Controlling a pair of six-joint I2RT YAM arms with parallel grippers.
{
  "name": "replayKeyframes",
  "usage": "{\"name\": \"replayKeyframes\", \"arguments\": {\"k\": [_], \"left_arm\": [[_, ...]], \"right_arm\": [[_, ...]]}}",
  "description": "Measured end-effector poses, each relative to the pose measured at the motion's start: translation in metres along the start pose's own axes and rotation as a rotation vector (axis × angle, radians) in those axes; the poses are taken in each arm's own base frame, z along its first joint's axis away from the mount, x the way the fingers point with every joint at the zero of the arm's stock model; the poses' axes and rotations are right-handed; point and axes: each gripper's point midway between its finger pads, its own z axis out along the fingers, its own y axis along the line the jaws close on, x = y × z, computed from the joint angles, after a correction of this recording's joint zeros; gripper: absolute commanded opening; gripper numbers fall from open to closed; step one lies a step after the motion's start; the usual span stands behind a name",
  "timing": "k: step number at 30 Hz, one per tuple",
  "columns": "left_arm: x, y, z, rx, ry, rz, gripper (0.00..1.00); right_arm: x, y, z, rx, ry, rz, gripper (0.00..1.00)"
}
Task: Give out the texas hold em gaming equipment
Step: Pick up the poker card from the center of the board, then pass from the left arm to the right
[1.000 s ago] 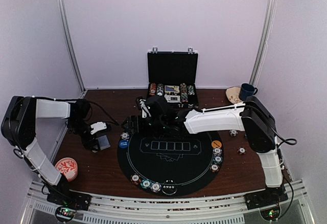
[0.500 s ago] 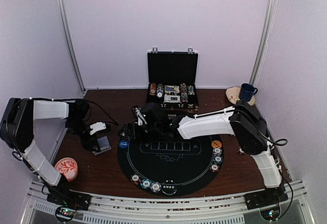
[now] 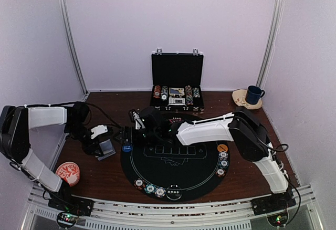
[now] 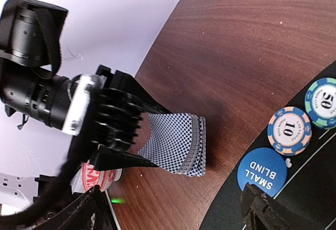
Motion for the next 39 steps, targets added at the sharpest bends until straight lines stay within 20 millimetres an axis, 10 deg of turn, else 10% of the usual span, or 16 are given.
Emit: {"name": "replayKeyframes", "arguments": {"k": [39], "left_arm": [[-0.017, -0.030, -0.034, 0.027, -0.119, 0.120, 0.06]], "right_arm": [[0.025, 0.002, 0.046, -0.192, 0.089, 0.172, 0.78]]}}
